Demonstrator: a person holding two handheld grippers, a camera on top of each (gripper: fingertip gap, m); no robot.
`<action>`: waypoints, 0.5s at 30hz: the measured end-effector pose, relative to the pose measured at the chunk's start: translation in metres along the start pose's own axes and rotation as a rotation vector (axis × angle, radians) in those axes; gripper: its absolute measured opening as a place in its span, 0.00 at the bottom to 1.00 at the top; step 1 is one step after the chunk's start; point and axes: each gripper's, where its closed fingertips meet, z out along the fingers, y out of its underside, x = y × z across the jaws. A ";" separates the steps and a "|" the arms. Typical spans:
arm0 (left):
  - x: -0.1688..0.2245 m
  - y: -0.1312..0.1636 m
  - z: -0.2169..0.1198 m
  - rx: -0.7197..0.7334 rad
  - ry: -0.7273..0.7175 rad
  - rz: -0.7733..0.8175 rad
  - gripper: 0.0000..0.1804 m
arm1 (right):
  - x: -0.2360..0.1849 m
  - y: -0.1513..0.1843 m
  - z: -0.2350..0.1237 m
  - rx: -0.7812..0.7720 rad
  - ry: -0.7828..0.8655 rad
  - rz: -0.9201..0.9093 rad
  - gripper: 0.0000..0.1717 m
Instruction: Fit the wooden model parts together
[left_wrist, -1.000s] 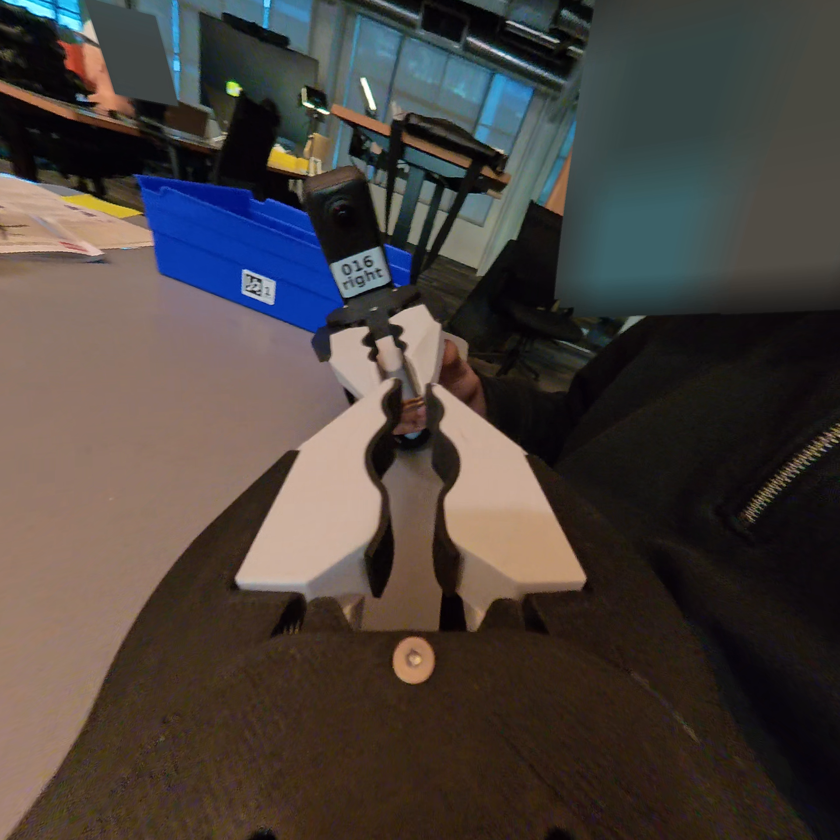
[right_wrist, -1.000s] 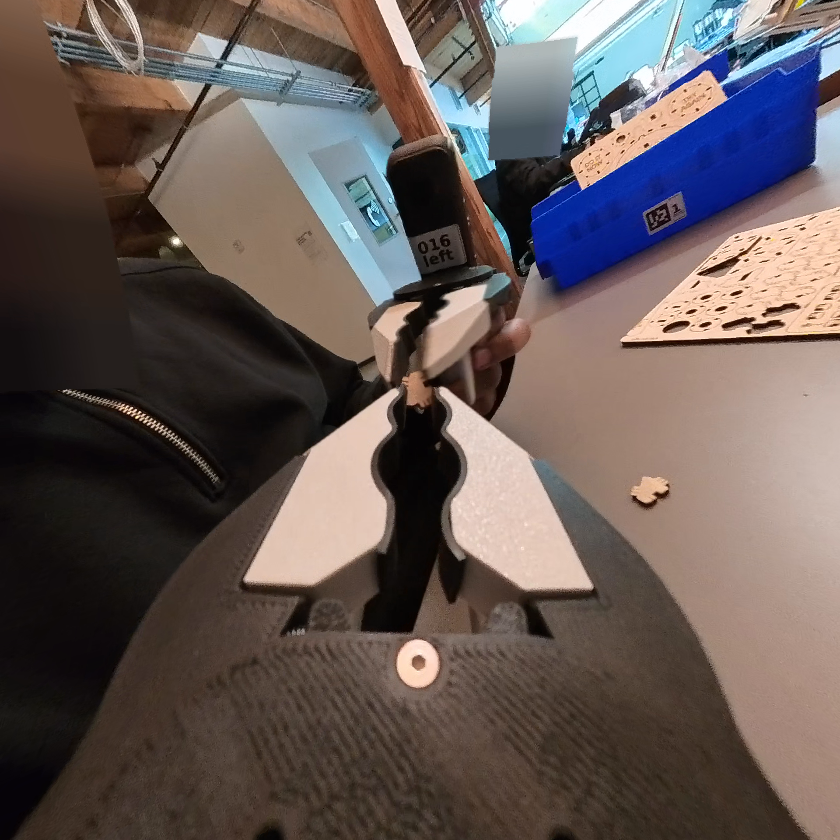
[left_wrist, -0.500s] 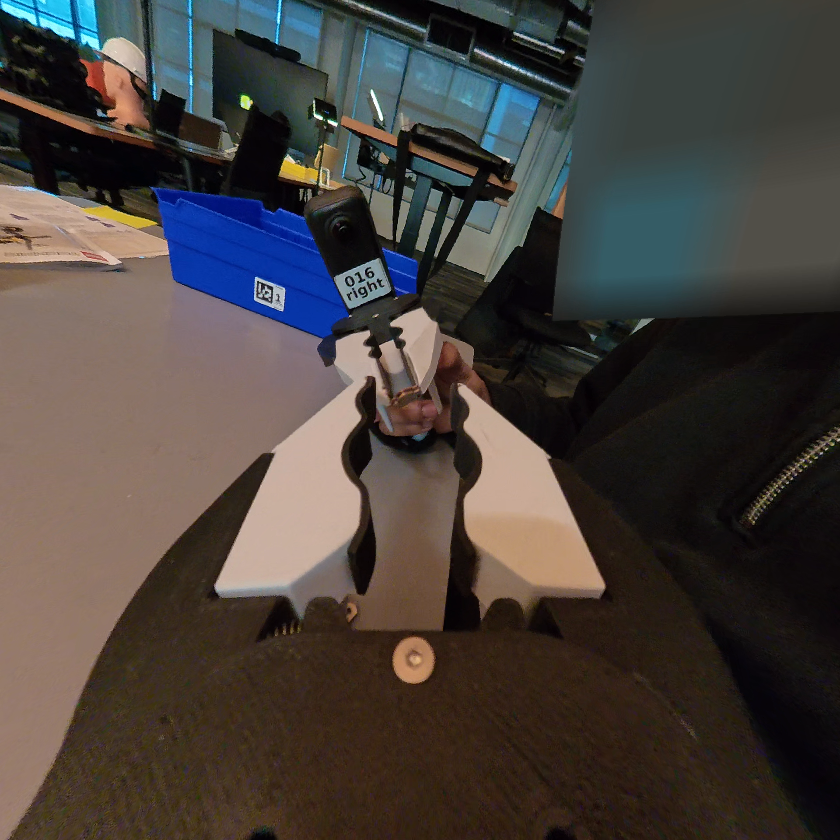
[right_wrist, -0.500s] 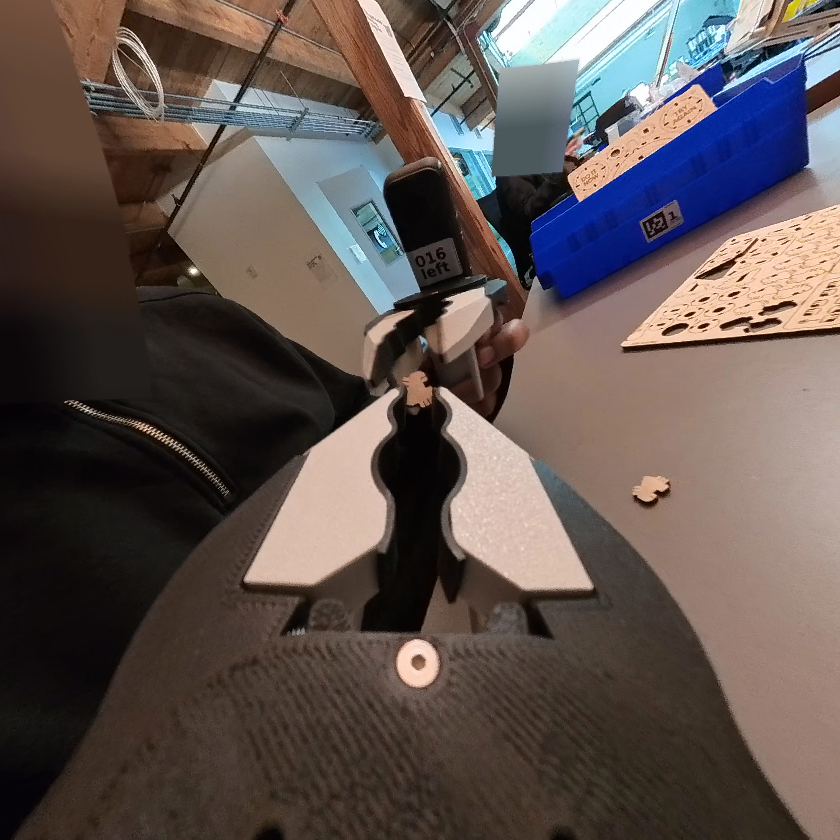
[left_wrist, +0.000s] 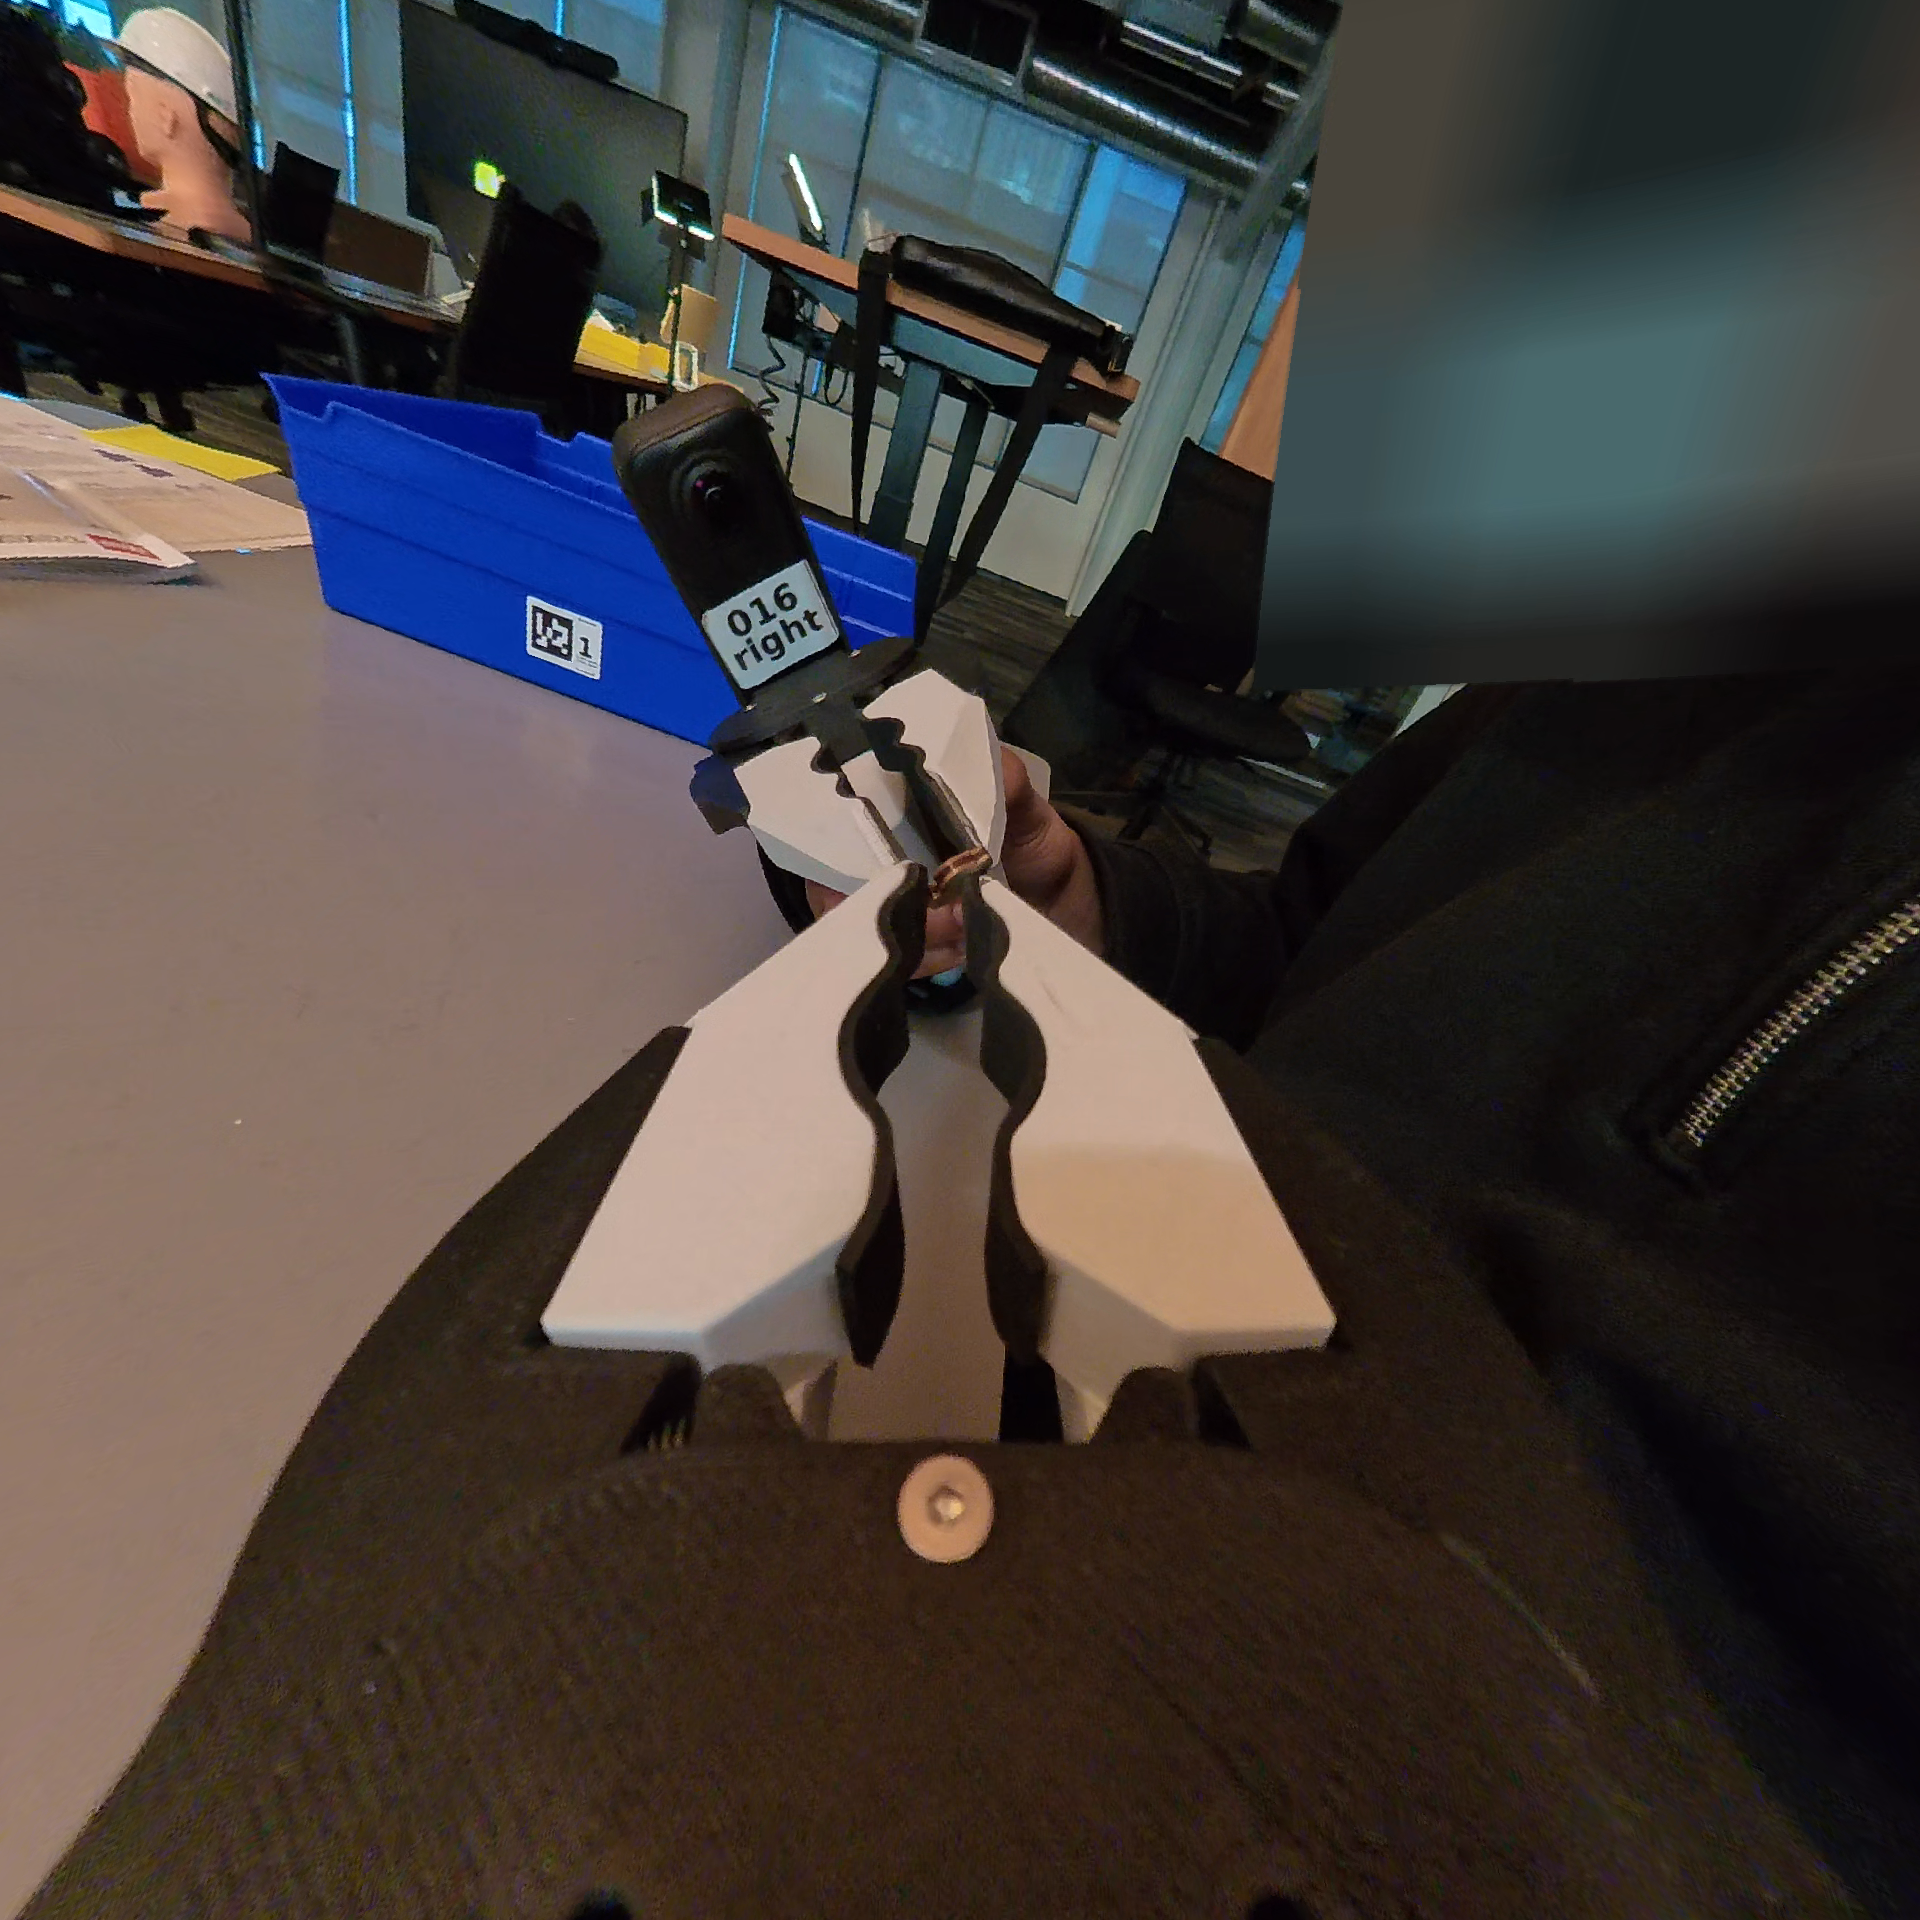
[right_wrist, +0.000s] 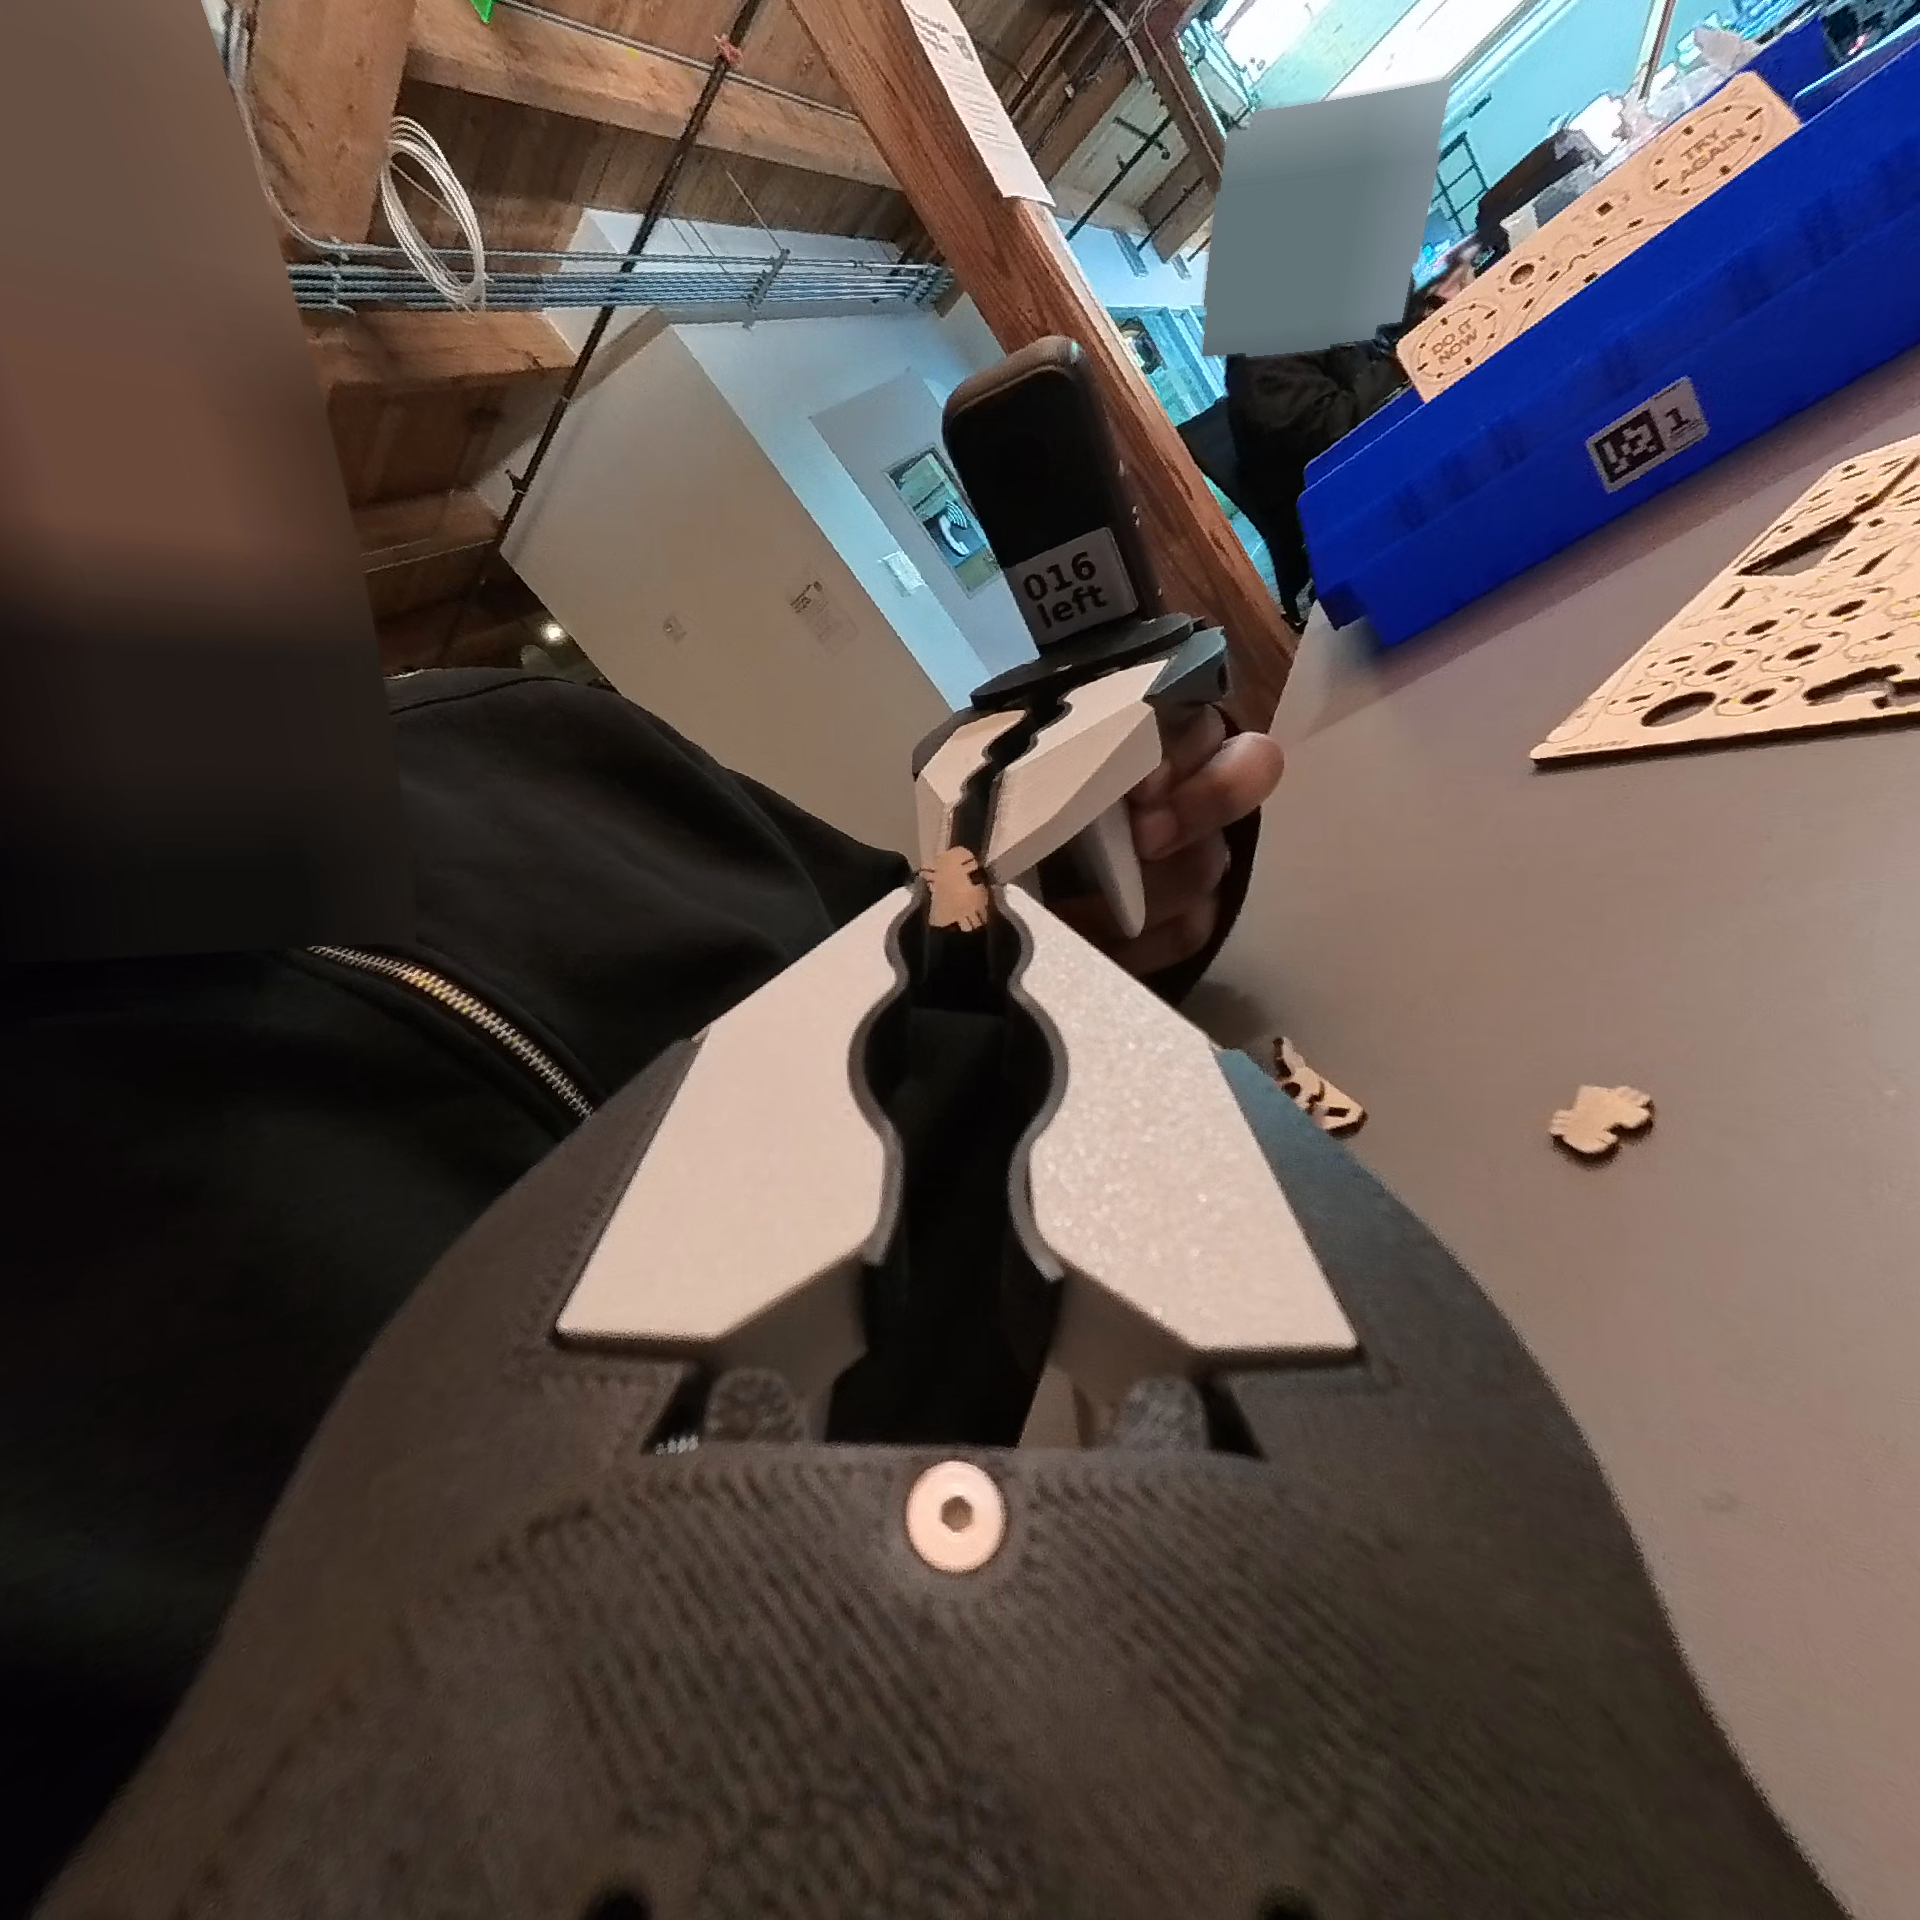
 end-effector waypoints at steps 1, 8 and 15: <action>0.000 0.000 0.000 -0.003 0.000 0.002 0.03 | 0.000 0.000 0.000 0.001 -0.004 0.004 0.05; 0.000 0.002 -0.001 -0.018 0.006 -0.014 0.01 | 0.004 -0.009 -0.007 0.060 0.009 0.018 0.06; -0.020 0.018 -0.005 -0.147 -0.119 -0.048 0.01 | 0.010 -0.007 -0.008 -0.005 0.166 -0.187 0.11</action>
